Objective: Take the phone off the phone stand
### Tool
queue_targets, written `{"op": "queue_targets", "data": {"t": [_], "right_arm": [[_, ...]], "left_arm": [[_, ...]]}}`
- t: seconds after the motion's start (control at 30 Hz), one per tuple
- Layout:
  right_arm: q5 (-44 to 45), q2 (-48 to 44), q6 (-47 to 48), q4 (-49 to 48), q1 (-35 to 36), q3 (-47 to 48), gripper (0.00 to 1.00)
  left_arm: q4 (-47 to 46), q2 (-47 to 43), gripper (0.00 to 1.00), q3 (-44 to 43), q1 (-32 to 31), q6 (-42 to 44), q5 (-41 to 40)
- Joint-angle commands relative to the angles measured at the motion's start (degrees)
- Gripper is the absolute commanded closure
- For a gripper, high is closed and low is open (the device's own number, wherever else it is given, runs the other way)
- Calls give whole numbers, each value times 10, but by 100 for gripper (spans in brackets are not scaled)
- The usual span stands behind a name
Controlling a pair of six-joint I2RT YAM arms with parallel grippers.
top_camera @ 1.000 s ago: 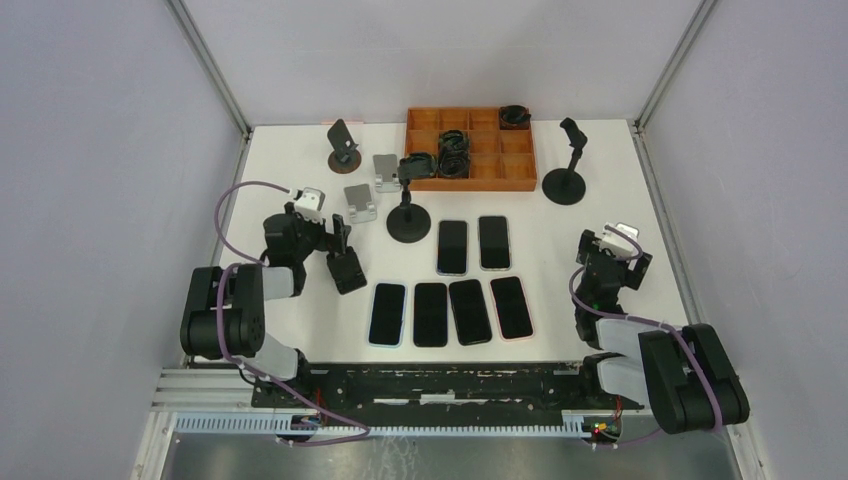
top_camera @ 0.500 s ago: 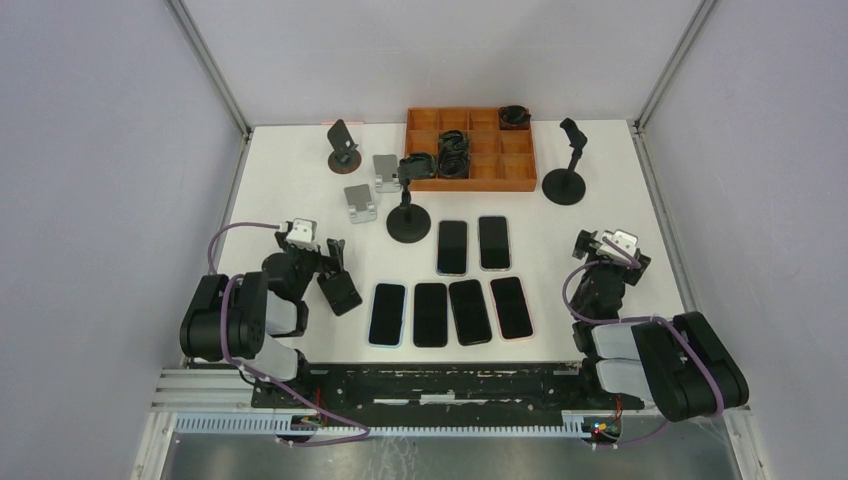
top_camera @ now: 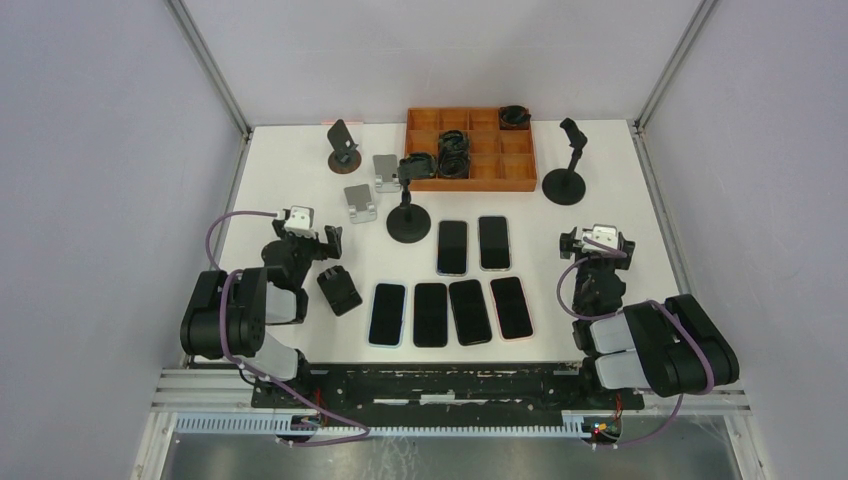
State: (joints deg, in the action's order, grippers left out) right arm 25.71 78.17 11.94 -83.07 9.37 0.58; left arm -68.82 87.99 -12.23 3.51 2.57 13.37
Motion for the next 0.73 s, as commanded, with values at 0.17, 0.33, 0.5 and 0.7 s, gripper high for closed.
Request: {"op": "queue_targets", "data": {"t": [0.17,0.33,0.5,0.7], "right_arm": [[-20,-1,-25,15,-23,-63,2],[-20,-1,-25,15,-23,-63,2],[-20,-1,-25,15,-23,-63,2],[-20,-1,-25,15,-23,-63,2]], "left_arm": [[-10,-3,0,-3,0,-19,-11],[-11,-2,0,-3,0,-20,-11],[-9,1,0,-5,0,-20,-11],[-5,0,0,-7,0,-20,-12]]}}
